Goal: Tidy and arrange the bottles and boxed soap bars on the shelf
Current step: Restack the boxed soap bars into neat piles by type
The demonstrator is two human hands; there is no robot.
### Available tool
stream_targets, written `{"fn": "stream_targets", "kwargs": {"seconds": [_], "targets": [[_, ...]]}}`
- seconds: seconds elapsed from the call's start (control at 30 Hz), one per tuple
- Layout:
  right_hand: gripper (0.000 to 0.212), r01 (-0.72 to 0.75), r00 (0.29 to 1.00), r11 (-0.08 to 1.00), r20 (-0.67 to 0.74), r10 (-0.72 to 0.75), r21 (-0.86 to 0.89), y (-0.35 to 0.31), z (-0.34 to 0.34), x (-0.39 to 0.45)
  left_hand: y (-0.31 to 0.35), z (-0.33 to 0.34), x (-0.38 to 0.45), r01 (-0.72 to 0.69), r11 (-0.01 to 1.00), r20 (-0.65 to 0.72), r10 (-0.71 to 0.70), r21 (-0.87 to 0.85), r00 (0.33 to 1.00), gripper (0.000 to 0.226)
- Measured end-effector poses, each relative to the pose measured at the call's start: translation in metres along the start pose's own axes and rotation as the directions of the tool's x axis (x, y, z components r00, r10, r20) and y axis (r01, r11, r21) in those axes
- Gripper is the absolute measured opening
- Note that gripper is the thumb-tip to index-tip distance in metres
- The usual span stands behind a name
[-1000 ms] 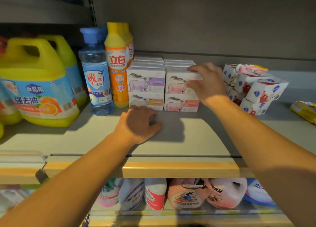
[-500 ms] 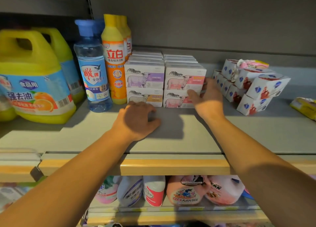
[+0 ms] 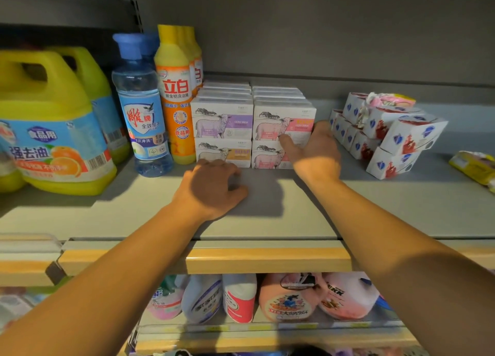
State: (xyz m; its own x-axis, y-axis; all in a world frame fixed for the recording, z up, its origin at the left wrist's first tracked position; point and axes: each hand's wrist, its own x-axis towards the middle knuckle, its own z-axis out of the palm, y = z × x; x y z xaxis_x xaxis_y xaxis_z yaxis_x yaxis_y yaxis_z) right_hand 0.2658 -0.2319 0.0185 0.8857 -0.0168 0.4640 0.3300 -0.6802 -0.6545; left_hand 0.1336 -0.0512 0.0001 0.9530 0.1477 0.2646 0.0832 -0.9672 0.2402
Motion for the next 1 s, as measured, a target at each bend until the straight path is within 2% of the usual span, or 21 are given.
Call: {"fn": "stream_targets", "kwargs": {"seconds": [0.17, 0.27, 0.4, 0.5, 0.57, 0.67, 0.8, 0.9, 1.0], "targets": [[0.063, -0.058, 0.993, 0.998, 0.098, 0.060, -0.018, 0.001, -0.005, -0.005, -0.002, -0.003, -0.003, -0.006, 1.000, 0.019, 0.006, -0.009, 1.000, 0.046], [0.057, -0.036, 0.987, 0.999, 0.156, 0.034, 0.013, 0.011, -0.023, -0.014, -0.002, -0.006, -0.004, -0.026, 0.999, 0.028, 0.027, -0.030, 0.999, 0.042], [0.042, 0.085, 0.995, 0.994, 0.051, -0.088, 0.063, 0.033, -0.066, -0.025, 0.017, -0.012, -0.004, -0.062, 0.993, 0.001, 0.063, -0.104, 0.998, 0.033], [0.025, 0.081, 0.996, 0.987, -0.056, -0.074, 0.140, 0.056, -0.102, -0.028, 0.052, -0.009, 0.001, -0.133, 0.966, -0.012, 0.133, -0.224, 0.991, 0.024], [0.021, 0.065, 0.990, 0.987, -0.132, -0.046, 0.146, 0.072, -0.123, -0.027, 0.083, -0.003, 0.007, -0.161, 0.920, -0.022, 0.165, -0.357, 0.986, 0.024], [0.024, 0.007, 0.978, 0.979, -0.207, 0.035, 0.202, 0.095, -0.148, -0.019, 0.127, 0.010, 0.022, -0.209, 0.864, -0.060, 0.205, -0.459, 0.977, 0.024], [0.037, -0.061, 0.967, 0.969, -0.226, 0.116, 0.238, 0.123, -0.167, 0.000, 0.168, 0.028, 0.047, -0.151, 0.798, 0.009, 0.192, -0.583, 0.981, 0.026], [0.046, -0.177, 0.961, 0.930, -0.145, 0.234, 0.322, 0.136, -0.172, 0.020, 0.191, 0.037, 0.068, -0.129, 0.768, -0.013, 0.155, -0.627, 0.988, 0.028], [0.053, -0.241, 0.962, 0.874, -0.017, 0.273, 0.421, 0.142, -0.171, 0.034, 0.216, 0.039, 0.093, -0.137, 0.734, -0.058, 0.132, -0.665, 0.990, 0.040]]}}
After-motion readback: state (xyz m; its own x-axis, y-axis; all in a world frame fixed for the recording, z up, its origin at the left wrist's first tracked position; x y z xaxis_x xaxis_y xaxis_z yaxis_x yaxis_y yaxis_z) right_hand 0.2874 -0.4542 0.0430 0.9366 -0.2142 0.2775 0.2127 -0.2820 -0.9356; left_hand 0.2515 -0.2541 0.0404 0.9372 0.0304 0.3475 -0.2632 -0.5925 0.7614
